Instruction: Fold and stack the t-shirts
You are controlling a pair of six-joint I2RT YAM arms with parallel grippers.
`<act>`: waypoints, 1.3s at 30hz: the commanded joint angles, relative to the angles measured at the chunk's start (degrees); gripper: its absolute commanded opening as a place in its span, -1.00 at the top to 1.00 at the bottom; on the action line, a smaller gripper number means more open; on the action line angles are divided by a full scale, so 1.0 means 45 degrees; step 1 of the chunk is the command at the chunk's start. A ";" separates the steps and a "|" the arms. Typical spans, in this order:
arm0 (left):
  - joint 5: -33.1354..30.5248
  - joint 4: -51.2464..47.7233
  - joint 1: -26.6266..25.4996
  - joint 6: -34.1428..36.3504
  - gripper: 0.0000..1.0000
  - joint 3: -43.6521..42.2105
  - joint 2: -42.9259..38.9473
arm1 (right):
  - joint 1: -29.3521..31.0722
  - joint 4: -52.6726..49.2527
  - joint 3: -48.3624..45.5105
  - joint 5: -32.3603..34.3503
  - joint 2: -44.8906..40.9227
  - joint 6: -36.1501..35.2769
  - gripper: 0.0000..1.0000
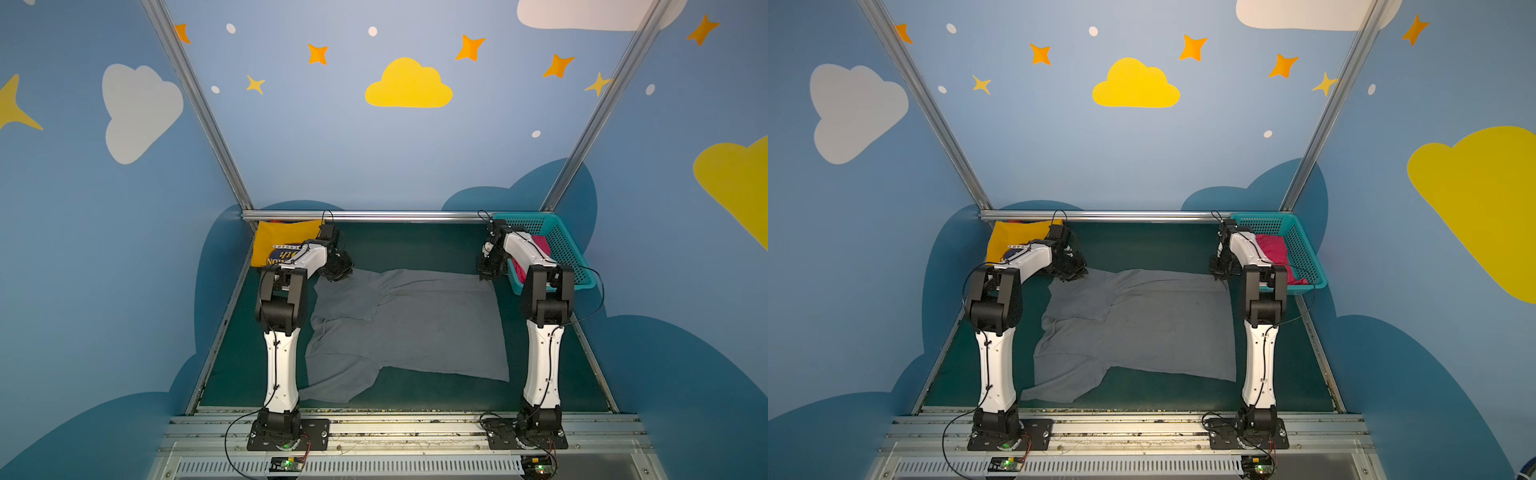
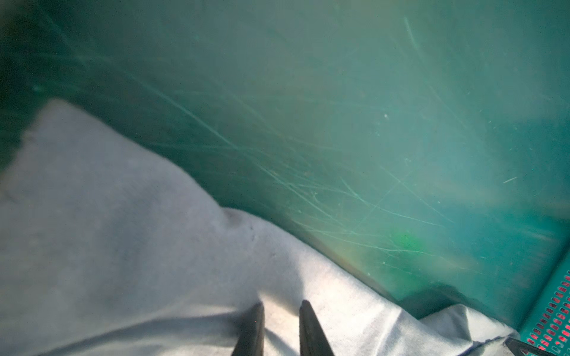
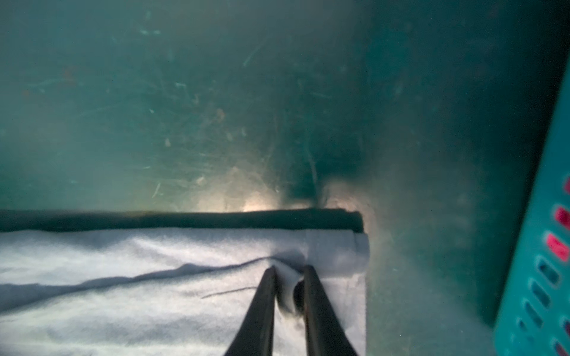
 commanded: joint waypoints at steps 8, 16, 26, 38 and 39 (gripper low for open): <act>-0.1093 -0.1080 0.0305 -0.0040 0.55 -0.0638 0.0623 | 0.0130 0.0100 -0.0831 0.0127 -0.1262 -0.0016 0.81; -0.1037 -0.1175 0.0395 -0.0237 0.57 -0.0567 0.0732 | 0.0145 0.0347 -0.1770 0.0269 -0.2011 -0.0146 1.00; -0.0900 -0.1504 0.0688 -0.0760 0.59 -0.0458 0.1106 | 0.0242 0.1372 -0.4317 0.0750 -0.3673 -0.0495 1.00; -0.0973 -0.1705 0.0725 -0.0999 0.60 -0.0287 0.1243 | 0.0271 0.1994 -0.6479 0.2226 -0.4922 -0.0302 0.76; -0.0959 -0.1724 0.0727 -0.1005 0.60 -0.0266 0.1244 | 0.0262 0.1998 -0.6552 0.2326 -0.5002 -0.0275 0.72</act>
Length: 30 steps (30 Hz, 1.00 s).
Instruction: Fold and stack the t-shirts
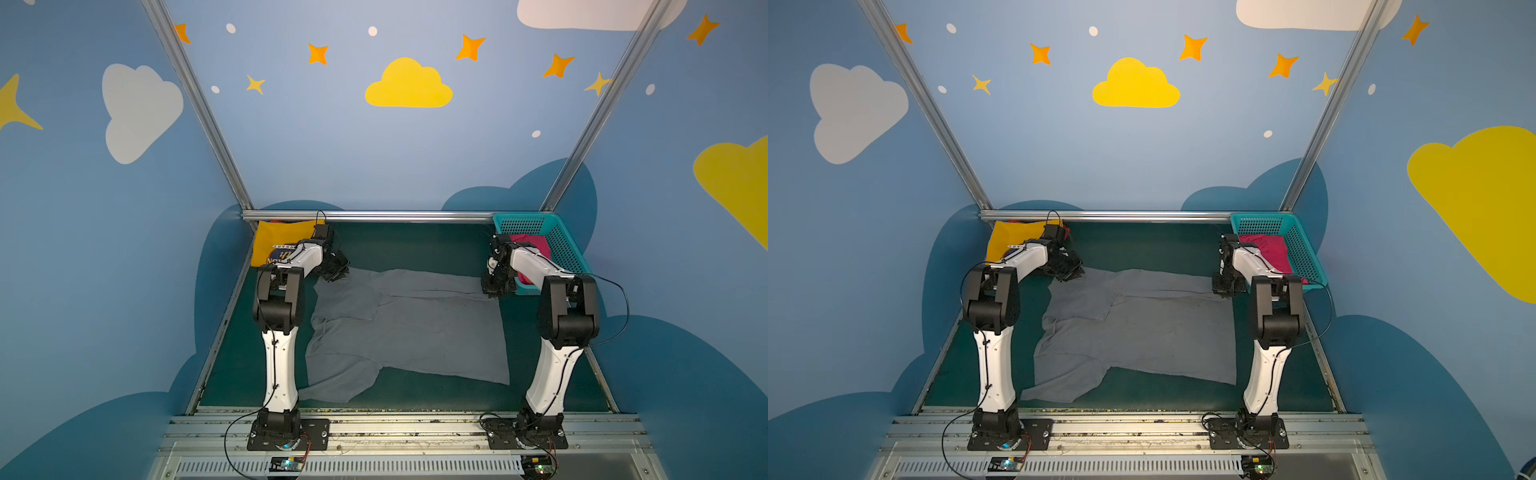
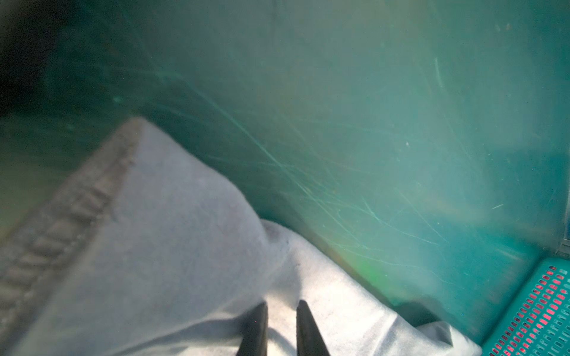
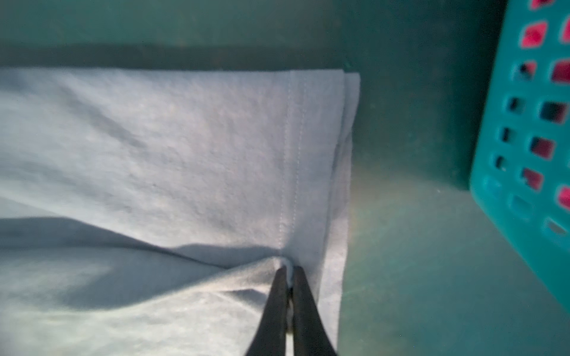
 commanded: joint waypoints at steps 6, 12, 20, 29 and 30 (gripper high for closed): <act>-0.1408 -0.1637 0.0304 -0.0084 0.60 -0.0272 0.1121 | 0.0096 -0.0203 -0.0320 0.1100 -0.1118 0.0371 0.48; -0.1369 -0.1618 0.0281 -0.0108 0.60 -0.0365 0.0998 | 0.0517 0.0414 -0.0239 0.0122 -0.1666 0.0647 0.24; -0.1286 -0.1559 0.0265 -0.0241 0.60 -0.0443 0.0984 | 0.1306 -0.0023 0.1786 -0.2241 0.0610 0.0964 0.39; -0.1083 -0.1676 0.0230 -0.0535 0.64 -0.0338 0.1262 | 0.1392 -0.0335 0.1621 -0.2176 0.2231 0.1782 0.53; -0.1085 -0.1676 0.0245 -0.0579 0.65 -0.0360 0.1281 | 0.1395 -0.0504 0.1855 -0.2061 0.2489 0.1827 0.56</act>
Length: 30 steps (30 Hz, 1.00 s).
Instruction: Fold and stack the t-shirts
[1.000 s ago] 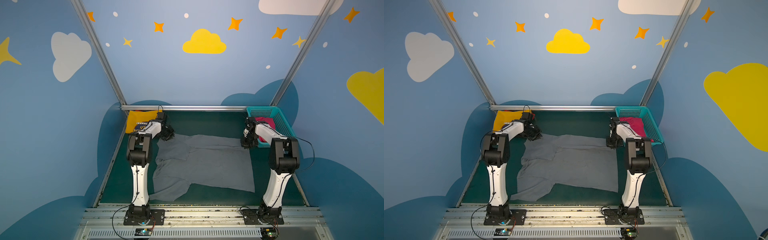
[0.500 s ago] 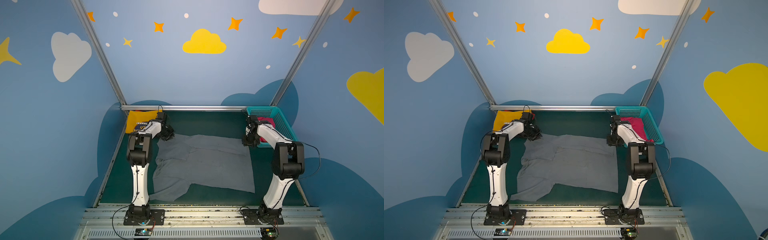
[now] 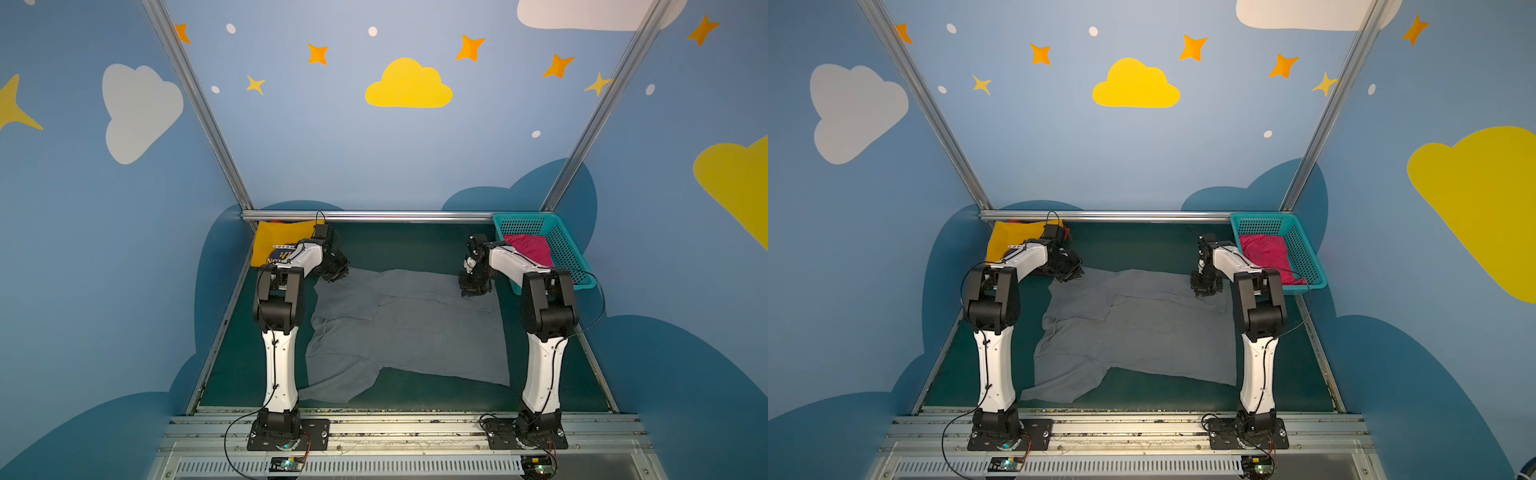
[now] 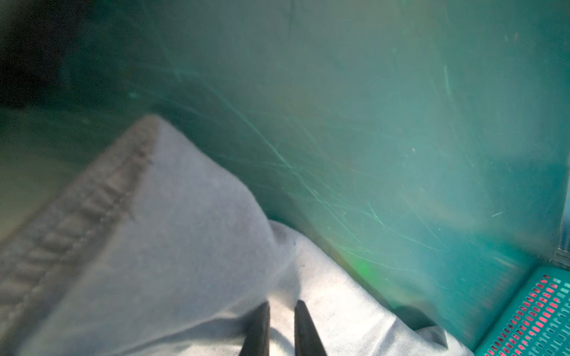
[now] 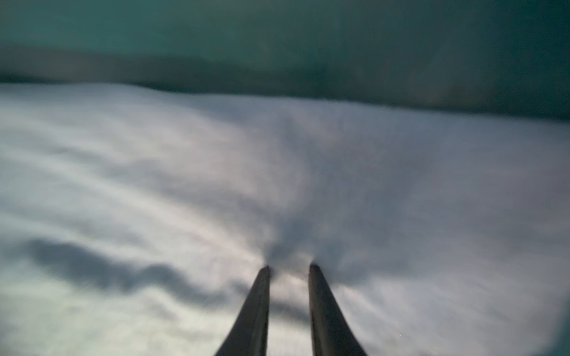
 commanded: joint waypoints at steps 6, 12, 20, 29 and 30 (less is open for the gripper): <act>-0.1074 -0.1747 0.0224 -0.0516 0.65 0.0079 0.1683 | -0.0221 -0.1503 0.2207 0.0415 0.2063 0.0537 0.62; -0.1173 -0.2504 0.0222 -0.0778 0.64 0.1542 0.2455 | -0.0447 -0.2356 0.4564 0.0116 0.3399 0.0616 0.66; -0.0956 -0.3098 0.0249 -0.0867 0.64 0.3718 0.3748 | -0.0642 -0.3409 0.7509 -0.0202 0.5061 0.0730 0.68; -0.0752 -0.3705 0.0272 -0.0742 0.64 0.5568 0.4712 | -0.0780 -0.3562 0.8155 -0.0560 0.5481 0.0782 0.71; -0.0686 -0.3620 0.0259 -0.0722 0.64 0.5501 0.4600 | -0.0779 -0.3572 0.8137 -0.0690 0.5461 0.0720 0.71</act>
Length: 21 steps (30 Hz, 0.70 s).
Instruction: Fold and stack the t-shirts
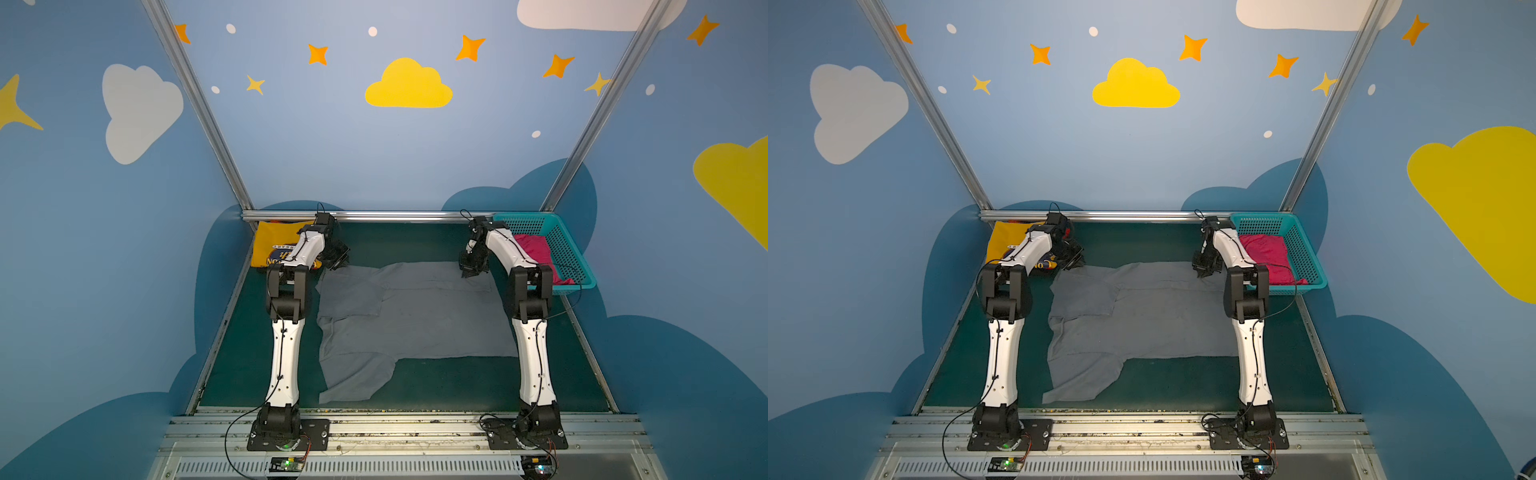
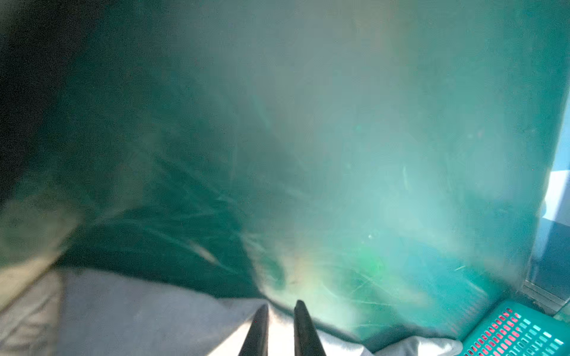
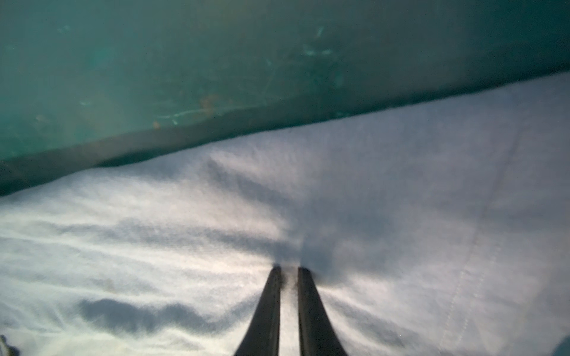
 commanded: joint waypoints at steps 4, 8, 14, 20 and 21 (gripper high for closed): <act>-0.0571 -0.0031 -0.0021 0.0194 0.62 -0.0975 0.0626 | -0.0085 0.0364 -0.0322 -0.0819 0.0266 -0.0230 0.65; -0.0524 0.0160 -0.0240 0.0479 0.55 -0.1248 -0.0404 | 0.0022 0.1219 -0.1174 -0.1551 -0.0899 -0.0364 0.55; -0.0830 0.0240 -0.0758 0.0956 0.37 -0.1427 -0.2365 | 0.0193 0.2102 -0.2344 -0.2392 -0.3099 -0.0524 0.46; -0.1751 0.0354 -0.1173 0.1360 0.11 -0.3024 -0.5407 | 0.0388 0.2971 -0.4542 -0.2661 -0.5713 -0.0681 0.42; -0.2199 0.0391 -0.1197 0.1415 0.07 -0.3618 -0.6146 | 0.0405 0.3193 -0.5092 -0.2663 -0.6228 -0.0665 0.41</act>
